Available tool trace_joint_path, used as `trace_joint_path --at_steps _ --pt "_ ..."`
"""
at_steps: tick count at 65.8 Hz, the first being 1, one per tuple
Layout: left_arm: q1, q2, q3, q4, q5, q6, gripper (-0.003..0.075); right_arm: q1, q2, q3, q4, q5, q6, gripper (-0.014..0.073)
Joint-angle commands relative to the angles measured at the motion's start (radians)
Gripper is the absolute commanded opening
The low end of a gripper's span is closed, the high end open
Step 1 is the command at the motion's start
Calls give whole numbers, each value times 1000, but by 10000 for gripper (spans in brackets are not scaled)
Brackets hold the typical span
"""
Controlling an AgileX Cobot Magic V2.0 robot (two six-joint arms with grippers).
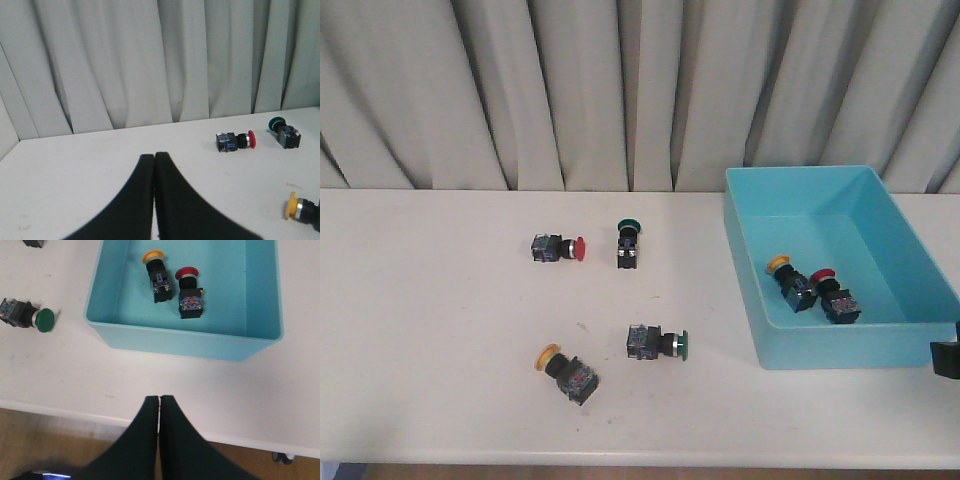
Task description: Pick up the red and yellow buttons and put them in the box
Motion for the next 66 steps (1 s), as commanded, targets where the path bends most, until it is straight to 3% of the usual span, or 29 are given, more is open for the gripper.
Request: trace_joint_path --at_steps 1,19,29,39,49,54,58,66 --pt "2 -14 49 -9 -68 -4 -8 -5 -5 -28 0 -46 -3 -8" --pt "2 -14 49 -9 -68 -4 -8 -5 -40 -5 -37 -100 -30 -8" --pt "2 -14 49 -9 -68 -4 -8 -6 -209 183 -90 -417 -30 -7" --pt "2 -14 49 -9 -68 -4 -8 -6 -462 491 -86 -766 -28 -5" --pt "2 -14 49 -9 -68 -4 -8 -6 -692 734 -61 -984 19 -3" --pt "2 -14 49 -9 -68 -4 -8 -6 -765 810 -31 -1019 32 -4" --pt "2 -14 49 -9 -68 -4 -8 -6 -814 801 -17 -919 33 -4" --pt "2 -14 49 -9 -68 -4 -8 -5 -874 806 -18 -861 22 -4"
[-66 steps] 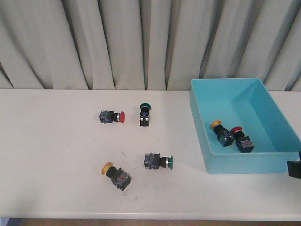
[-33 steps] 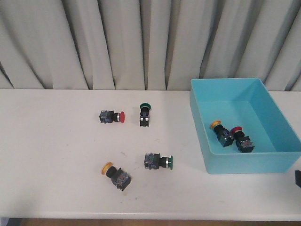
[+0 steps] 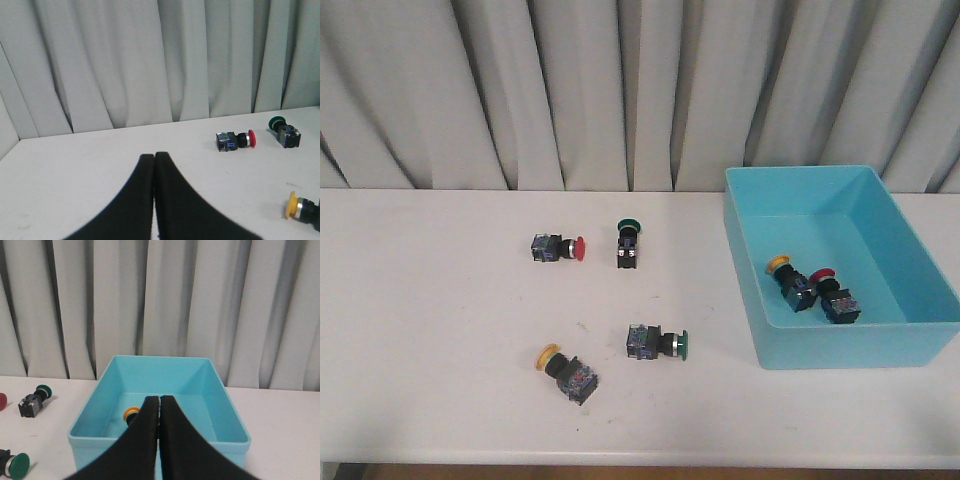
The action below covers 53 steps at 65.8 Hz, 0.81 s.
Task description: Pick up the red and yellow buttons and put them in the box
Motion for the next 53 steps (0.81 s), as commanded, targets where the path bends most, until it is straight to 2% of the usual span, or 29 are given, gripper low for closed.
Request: trace_joint_path --at_steps 1,28,38,53 --pt "2 -14 49 -8 -70 -4 -8 -5 -21 11 2 -29 -8 -4" --pt "2 -14 49 -8 -70 -4 -8 -5 -21 10 2 -11 -1 -4" --pt "2 -14 49 -8 -70 -4 -8 -5 -21 10 -116 -3 107 -4" --pt "2 -14 49 -8 -70 -4 -8 -5 -21 10 -118 1 116 -4"
